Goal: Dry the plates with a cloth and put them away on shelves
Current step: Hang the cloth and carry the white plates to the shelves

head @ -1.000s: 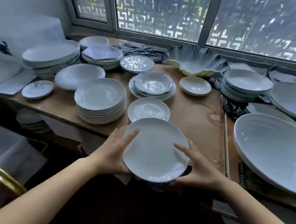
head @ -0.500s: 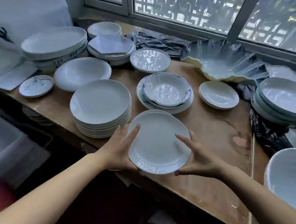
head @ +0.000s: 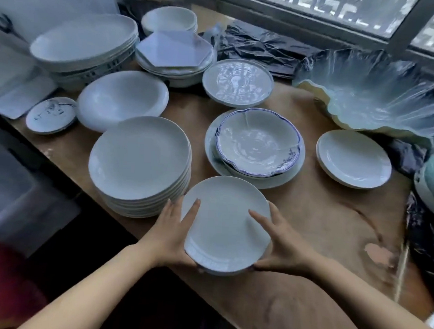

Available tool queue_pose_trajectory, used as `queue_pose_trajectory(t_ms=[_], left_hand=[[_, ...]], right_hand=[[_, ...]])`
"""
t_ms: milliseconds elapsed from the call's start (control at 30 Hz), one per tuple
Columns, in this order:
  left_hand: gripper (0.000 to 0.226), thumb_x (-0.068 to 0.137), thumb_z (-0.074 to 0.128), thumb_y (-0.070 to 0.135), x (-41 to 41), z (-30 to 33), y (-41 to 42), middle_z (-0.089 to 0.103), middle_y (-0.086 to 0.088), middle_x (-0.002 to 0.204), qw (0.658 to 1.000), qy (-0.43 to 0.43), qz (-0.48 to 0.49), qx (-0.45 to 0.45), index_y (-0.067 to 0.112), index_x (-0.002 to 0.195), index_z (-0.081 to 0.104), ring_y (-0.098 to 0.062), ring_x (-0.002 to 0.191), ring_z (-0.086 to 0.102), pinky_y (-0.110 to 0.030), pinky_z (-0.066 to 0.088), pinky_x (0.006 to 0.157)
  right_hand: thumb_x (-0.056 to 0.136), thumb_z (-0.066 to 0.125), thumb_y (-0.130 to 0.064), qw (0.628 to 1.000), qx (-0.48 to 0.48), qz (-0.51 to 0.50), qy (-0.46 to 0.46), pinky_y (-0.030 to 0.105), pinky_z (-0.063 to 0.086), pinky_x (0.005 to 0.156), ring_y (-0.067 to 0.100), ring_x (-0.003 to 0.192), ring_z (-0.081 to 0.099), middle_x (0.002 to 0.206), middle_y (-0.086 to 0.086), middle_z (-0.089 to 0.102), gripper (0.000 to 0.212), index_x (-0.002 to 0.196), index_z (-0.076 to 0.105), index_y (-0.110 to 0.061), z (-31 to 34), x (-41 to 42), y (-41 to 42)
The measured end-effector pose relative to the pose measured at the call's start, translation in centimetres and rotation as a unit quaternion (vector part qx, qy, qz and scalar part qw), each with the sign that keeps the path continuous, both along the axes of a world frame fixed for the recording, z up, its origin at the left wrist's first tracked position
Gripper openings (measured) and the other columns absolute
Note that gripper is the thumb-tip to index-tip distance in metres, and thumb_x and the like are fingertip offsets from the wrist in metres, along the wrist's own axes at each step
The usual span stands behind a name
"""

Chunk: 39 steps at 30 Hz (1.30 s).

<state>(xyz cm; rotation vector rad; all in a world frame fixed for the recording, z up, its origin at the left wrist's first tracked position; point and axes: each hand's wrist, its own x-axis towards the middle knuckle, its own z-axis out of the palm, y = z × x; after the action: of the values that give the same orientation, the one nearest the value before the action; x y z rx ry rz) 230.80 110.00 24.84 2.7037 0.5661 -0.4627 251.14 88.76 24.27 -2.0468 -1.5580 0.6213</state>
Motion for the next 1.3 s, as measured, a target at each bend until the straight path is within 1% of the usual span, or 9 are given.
queue_pose_trajectory(t_ms=[267,500,633,700,800,900,1000,1100,1300], left_hand=[[0.152,0.039,0.052,0.096,-0.7,-0.1,-0.6,-0.025,-0.015,0.156,0.999,0.028,-0.002,-0.017,0.027,0.136,-0.041,-0.027,0.143,-0.031,-0.038,-0.02,0.115],[0.147,0.036,0.033,0.101,-0.9,-0.7,-0.5,-0.028,-0.016,0.156,1.0,0.017,-0.01,-0.002,0.025,0.139,-0.04,-0.026,0.143,-0.03,-0.04,-0.017,0.117],[0.149,0.035,0.03,0.104,-1.3,-1.1,-0.3,-0.034,-0.019,0.153,1.0,0.015,-0.001,-0.006,0.024,0.138,-0.041,-0.029,0.143,-0.032,-0.042,-0.014,0.119],[0.146,0.036,0.024,0.105,-1.3,-1.1,-0.2,-0.038,-0.02,0.151,1.0,0.01,-0.016,0.001,0.023,0.137,-0.041,-0.031,0.142,-0.034,-0.044,-0.012,0.12],[0.139,0.041,0.013,0.104,-1.4,-0.2,-0.3,-0.039,-0.016,0.15,0.996,-0.015,-0.086,0.021,0.02,0.142,-0.033,-0.029,0.141,-0.034,-0.044,-0.012,0.119],[0.126,0.062,0.014,0.099,-1.4,1.2,0.0,-0.003,-0.018,0.16,0.981,-0.081,-0.173,0.047,0.015,0.155,0.003,-0.03,0.148,-0.004,-0.044,0.001,0.121],[0.094,0.085,0.017,0.081,-1.0,3.4,0.1,0.041,-0.021,0.148,0.957,-0.127,-0.254,0.068,0.011,0.146,0.033,-0.036,0.136,0.042,-0.051,0.029,0.111],[0.076,0.089,0.033,0.065,-1.0,6.0,-0.5,0.052,-0.02,0.14,0.922,-0.191,-0.33,0.063,0.01,0.14,0.047,-0.034,0.121,0.058,-0.05,0.031,0.101],[0.071,0.096,0.022,0.063,-2.4,10.3,-4.9,0.052,-0.015,0.141,0.841,-0.245,-0.482,-0.007,0.013,0.143,0.04,-0.031,0.125,0.054,-0.047,0.028,0.108]], right_hand=[[0.061,0.077,-0.066,1.0,0.019,0.015,-0.006,0.039,0.033,0.114,0.031,0.145,0.025,0.155,0.016,0.016,0.11,0.148,0.023,-0.028,-1.1,0.6,-0.4],[0.059,0.068,-0.072,0.999,-0.053,0.0,0.003,0.026,0.01,0.117,0.017,0.149,-0.007,0.16,0.016,-0.003,0.116,0.152,0.009,-0.036,-1.1,0.3,-0.8],[0.066,0.077,-0.062,0.995,-0.09,-0.021,-0.037,0.021,0.0,0.115,0.026,0.151,-0.004,0.161,0.02,0.001,0.117,0.155,0.011,-0.024,-0.4,-0.5,-1.1],[0.069,0.078,-0.06,0.992,-0.11,-0.048,-0.044,0.028,0.001,0.12,0.027,0.151,-0.005,0.161,0.019,0.002,0.115,0.155,0.01,-0.024,0.0,-1.2,-1.5],[0.061,0.059,-0.085,0.986,-0.129,-0.099,-0.031,0.036,0.002,0.123,0.02,0.148,-0.014,0.163,0.014,0.0,0.121,0.155,0.009,-0.026,1.3,-3.0,-2.4],[0.053,0.033,-0.097,0.976,-0.126,-0.173,-0.037,0.028,-0.003,0.118,0.018,0.148,-0.015,0.163,0.01,0.0,0.125,0.155,0.013,-0.027,3.1,-5.8,-3.6],[0.072,0.056,-0.078,0.958,-0.105,-0.264,-0.043,0.032,0.003,0.121,0.019,0.15,-0.008,0.163,0.009,0.005,0.104,0.154,0.017,-0.028,5.4,-9.7,-4.7],[0.083,0.07,-0.051,0.937,-0.095,-0.334,-0.045,0.035,0.004,0.123,0.017,0.15,-0.009,0.164,0.006,0.002,0.088,0.153,0.022,-0.028,7.2,-14.0,-6.1],[0.086,0.066,-0.051,0.873,-0.108,-0.466,-0.091,0.023,-0.003,0.116,0.013,0.15,-0.009,0.164,0.001,0.0,0.083,0.153,0.021,-0.03,11.3,-24.7,-10.1]])
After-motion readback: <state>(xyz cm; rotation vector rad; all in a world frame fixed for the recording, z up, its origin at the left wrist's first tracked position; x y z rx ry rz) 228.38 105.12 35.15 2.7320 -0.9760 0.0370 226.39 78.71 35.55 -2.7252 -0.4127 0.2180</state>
